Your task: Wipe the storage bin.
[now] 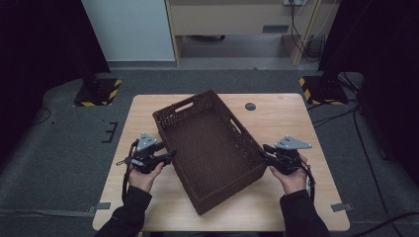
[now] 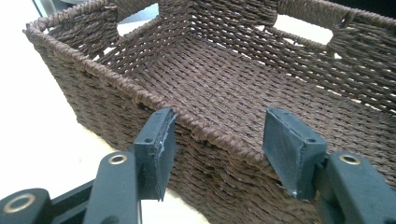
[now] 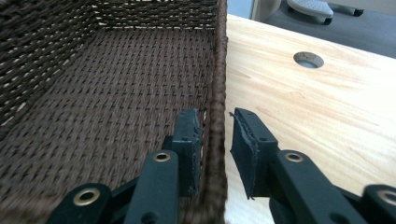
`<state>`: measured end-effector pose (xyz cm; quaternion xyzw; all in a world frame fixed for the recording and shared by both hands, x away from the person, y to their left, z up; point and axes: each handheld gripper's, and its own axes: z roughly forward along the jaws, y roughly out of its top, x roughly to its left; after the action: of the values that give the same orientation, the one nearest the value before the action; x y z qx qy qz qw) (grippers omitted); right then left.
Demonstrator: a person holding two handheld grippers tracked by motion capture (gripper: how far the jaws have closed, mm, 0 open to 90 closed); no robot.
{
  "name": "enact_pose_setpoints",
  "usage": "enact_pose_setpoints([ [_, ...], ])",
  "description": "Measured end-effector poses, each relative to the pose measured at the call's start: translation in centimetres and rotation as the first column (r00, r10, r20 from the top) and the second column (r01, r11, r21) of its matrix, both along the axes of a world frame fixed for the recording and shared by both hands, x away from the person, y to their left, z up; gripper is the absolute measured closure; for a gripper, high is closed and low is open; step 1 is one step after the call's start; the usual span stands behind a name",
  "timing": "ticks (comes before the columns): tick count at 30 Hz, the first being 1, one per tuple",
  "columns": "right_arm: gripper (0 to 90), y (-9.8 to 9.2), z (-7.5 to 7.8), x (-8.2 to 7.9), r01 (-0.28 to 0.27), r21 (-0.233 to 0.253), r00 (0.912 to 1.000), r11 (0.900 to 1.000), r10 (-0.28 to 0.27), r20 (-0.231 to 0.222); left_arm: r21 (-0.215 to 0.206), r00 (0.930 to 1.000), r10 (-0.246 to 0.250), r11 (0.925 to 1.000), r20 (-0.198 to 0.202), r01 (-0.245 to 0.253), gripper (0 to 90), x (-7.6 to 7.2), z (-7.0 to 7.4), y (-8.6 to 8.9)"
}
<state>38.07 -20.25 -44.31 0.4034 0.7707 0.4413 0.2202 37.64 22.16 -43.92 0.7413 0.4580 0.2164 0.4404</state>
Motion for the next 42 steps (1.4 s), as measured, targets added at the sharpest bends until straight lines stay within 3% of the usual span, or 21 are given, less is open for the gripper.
enact_pose_setpoints([
  [5,80.3,0.3,-0.5,0.5,-0.015,-0.023,0.9998,1.0,0.015,-0.016,0.008,1.0,0.0,1.0,0.003,0.0,42.3,-0.1,0.1,-0.1],
  [14,76.4,0.7,-0.2,-1.3,-0.058,-0.013,0.9971,0.998,0.057,-0.052,0.034,1.0,0.004,0.9994,0.002,-0.004,41.7,-0.4,-0.2,-0.4],
  [16,74.5,0.7,0.1,-1.3,-0.064,-0.019,0.9974,0.998,0.063,-0.036,0.034,1.0,0.004,0.9994,-0.005,-0.004,44.9,-0.2,-0.3,-0.5],
  [18,66.9,0.8,0.5,-0.9,-0.066,0.019,0.9976,0.998,0.066,-0.019,0.041,1.0,0.008,0.9991,-0.001,-0.008,45.0,-0.1,-0.3,-0.6],
  [20,66.6,1.0,0.7,-0.5,-0.064,0.022,0.998,0.998,0.064,-0.001,0.044,0.9999,0.009,0.999,0.009,-0.009,45.5,0.1,-0.4,-0.5],
  [25,70.5,1.7,0.0,0.5,-0.056,0.004,0.9984,0.998,0.056,0.003,0.056,0.9993,0.025,0.9981,0.029,-0.027,46.9,0.7,-0.6,-0.6],
  [31,76.2,1.8,-0.3,0.2,-0.071,0.004,0.9974,0.997,0.071,-0.01,0.045,0.9993,0.027,0.9986,0.024,-0.029,43.4,0.3,-0.5,-0.4],
  [38,72.1,1.9,0.0,-1.3,-0.132,0.013,0.9904,0.991,0.133,-0.038,0.089,0.9994,0.029,0.9956,0.016,-0.031,42.9,-0.2,-0.7,-1.0],
  [42,62.9,2.0,0.3,-1.1,-0.114,0.041,0.9935,0.993,0.114,0.003,0.071,0.9989,0.04,0.9966,0.024,-0.041,47.2,0.4,-0.8,-0.8],
])
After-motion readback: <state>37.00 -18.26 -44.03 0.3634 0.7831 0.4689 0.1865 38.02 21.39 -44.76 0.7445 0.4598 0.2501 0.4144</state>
